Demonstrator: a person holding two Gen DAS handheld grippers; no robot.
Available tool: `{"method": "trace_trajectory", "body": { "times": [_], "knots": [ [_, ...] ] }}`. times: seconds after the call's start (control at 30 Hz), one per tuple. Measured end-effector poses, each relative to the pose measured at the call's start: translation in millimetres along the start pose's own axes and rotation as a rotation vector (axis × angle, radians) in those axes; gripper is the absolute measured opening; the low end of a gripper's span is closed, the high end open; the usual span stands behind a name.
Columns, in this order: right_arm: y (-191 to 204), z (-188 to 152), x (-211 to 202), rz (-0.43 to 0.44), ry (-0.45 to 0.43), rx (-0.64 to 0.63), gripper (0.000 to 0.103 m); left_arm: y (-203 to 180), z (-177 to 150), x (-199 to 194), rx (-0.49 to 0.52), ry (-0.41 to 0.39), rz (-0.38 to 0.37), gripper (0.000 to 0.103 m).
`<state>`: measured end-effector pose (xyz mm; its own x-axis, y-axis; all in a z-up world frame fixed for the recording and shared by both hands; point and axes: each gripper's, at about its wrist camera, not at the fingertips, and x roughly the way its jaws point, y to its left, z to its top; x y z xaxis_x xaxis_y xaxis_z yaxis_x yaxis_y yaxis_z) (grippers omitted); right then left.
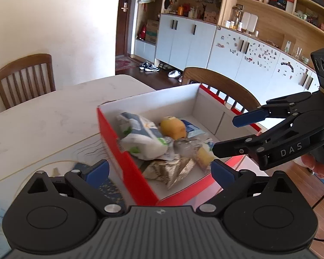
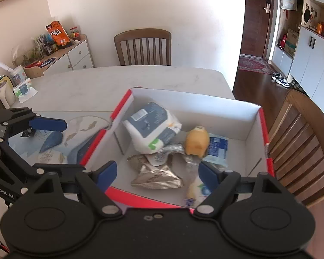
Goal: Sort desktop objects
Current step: 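Withdraw both tools from the box back over the table items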
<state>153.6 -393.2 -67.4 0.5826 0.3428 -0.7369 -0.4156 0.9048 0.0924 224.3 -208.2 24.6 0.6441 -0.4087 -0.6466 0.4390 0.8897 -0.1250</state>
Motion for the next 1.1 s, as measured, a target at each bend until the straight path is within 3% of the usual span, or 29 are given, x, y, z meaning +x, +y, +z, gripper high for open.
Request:
{"method": "trace_trajectory", "body": {
  "times": [0.33,0.43,0.73,1.1],
  "knots": [
    [59.8,18.8,14.6,0.023,-0.014,-0.014,0.083,56.8,-21.2,-36.9,-0.045,-0.021,0.052,0.102],
    [80.9,26.1,24.3,0.035,-0.015,-0.02,0.083,80.3,-28.3,-50.5,-0.077,-0.029,0.1,0.102],
    [150.1,45.1,59.2,0.072,-0.014,-0.061,0.083,151.4,-54.5,-83.1,-0.163,-0.036,0.135,0.102],
    [213.6,58.4,103.4,0.108,0.0,-0.092,0.083,213.4,-88.0,-96.2,-0.211,-0.019,0.202,0.102]
  ]
}}
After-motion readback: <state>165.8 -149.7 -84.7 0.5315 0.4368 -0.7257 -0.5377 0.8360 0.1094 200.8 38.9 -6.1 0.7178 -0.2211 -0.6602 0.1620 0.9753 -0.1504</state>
